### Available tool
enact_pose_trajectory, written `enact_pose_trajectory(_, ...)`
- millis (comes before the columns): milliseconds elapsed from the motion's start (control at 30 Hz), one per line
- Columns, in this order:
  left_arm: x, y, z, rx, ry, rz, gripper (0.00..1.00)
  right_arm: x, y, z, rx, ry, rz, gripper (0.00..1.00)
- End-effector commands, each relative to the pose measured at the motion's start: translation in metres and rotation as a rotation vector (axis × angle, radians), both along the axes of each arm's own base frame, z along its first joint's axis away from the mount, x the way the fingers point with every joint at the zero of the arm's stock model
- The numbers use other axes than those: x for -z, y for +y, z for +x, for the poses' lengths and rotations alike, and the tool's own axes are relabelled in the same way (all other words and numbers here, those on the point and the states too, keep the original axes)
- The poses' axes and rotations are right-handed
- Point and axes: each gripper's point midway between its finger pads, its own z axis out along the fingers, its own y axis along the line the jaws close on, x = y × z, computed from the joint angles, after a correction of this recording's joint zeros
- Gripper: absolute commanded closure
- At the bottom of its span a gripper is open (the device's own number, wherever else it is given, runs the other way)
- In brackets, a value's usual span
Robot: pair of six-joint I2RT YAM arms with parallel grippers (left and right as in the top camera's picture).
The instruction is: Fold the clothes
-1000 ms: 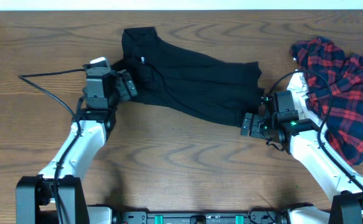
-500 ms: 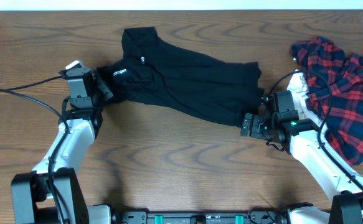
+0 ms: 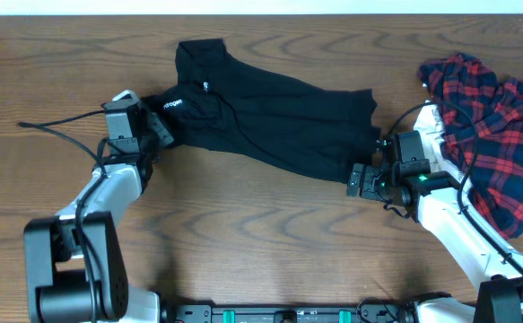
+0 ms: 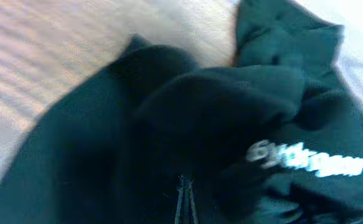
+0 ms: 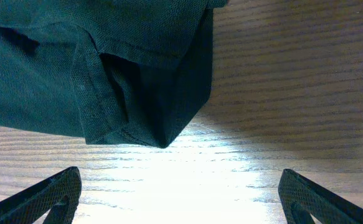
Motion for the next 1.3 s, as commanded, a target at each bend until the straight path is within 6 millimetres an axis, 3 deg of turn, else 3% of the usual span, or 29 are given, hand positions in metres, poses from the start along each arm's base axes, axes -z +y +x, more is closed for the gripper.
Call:
enact_pose_trajectory(0, -0.007, -0.026, 0.015, 0.063, -0.063, -0.053, 0.94, -0.003, 0.000, 0.002, -0.014, -0.012, -0.012, 0.01)
enact_pose_trajectory(167, -0.051, -0.056, 0.048, 0.136, -0.303, -0.047, 0.94, -0.003, 0.001, 0.002, -0.014, -0.012, -0.012, 0.01)
enact_pose_trajectory(300, -0.066, -0.056, 0.061, 0.116, -0.368, -0.025, 0.94, -0.003, 0.000, 0.001, -0.013, -0.008, -0.013, 0.01)
enact_pose_trajectory(500, -0.039, -0.047, 0.050, 0.088, -0.244, -0.008, 0.94, -0.002, 0.000, 0.000, -0.013, -0.003, -0.014, 0.01)
enact_pose_trajectory(700, -0.047, -0.043, 0.038, 0.087, -0.211, -0.005, 0.94, -0.002, 0.000, 0.000, -0.013, -0.002, -0.014, 0.01)
enact_pose_trajectory(833, -0.028, -0.040, 0.025, 0.077, -0.111, 0.000, 0.94, -0.002, 0.000, 0.001, -0.013, -0.006, -0.014, 0.01)
enact_pose_trajectory(1000, -0.005, -0.010, 0.006, -0.050, 0.015, 0.117, 0.94, -0.002, 0.000, 0.000, -0.014, -0.005, -0.014, 0.01)
enact_pose_trajectory(1267, -0.002, -0.010, 0.011, -0.048, 0.000, 0.119, 0.94, -0.002, 0.000, 0.001, -0.013, -0.006, -0.017, 0.01)
